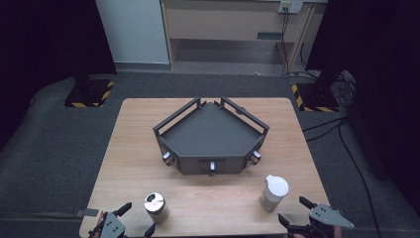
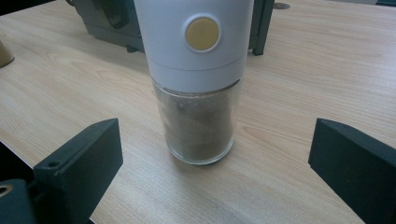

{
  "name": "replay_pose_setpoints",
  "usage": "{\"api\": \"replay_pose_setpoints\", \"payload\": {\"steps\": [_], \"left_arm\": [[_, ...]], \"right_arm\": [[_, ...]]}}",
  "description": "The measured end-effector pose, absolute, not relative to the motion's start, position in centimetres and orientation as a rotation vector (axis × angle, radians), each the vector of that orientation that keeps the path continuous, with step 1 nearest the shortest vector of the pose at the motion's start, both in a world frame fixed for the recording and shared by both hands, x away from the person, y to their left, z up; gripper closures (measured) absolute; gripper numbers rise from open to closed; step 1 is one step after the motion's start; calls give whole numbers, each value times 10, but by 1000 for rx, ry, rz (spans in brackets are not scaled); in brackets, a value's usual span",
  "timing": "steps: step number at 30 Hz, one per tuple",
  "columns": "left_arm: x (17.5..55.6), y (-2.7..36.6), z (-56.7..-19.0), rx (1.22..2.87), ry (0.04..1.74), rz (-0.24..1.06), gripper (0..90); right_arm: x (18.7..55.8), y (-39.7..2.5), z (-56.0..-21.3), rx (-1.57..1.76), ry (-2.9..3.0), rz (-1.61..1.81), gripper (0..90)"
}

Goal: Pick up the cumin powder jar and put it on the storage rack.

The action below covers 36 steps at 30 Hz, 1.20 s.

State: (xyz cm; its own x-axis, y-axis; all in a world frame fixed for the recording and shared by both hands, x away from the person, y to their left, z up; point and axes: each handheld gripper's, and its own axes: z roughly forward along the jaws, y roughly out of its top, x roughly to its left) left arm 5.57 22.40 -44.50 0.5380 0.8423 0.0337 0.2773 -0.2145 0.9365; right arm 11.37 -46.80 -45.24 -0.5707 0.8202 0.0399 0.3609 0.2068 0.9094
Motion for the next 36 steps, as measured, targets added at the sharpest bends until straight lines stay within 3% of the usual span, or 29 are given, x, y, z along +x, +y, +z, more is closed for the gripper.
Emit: {"api": "replay_pose_setpoints", "payload": {"steps": [20,36], "left_arm": [[55,215,-437,1732,925,689,9],[77,209,-436,1799,911,664,9]], "right_arm": [[113,-466,-452,1101,2032,1356,37],[116,-467,-454,1112,2036,1365,38]]}}
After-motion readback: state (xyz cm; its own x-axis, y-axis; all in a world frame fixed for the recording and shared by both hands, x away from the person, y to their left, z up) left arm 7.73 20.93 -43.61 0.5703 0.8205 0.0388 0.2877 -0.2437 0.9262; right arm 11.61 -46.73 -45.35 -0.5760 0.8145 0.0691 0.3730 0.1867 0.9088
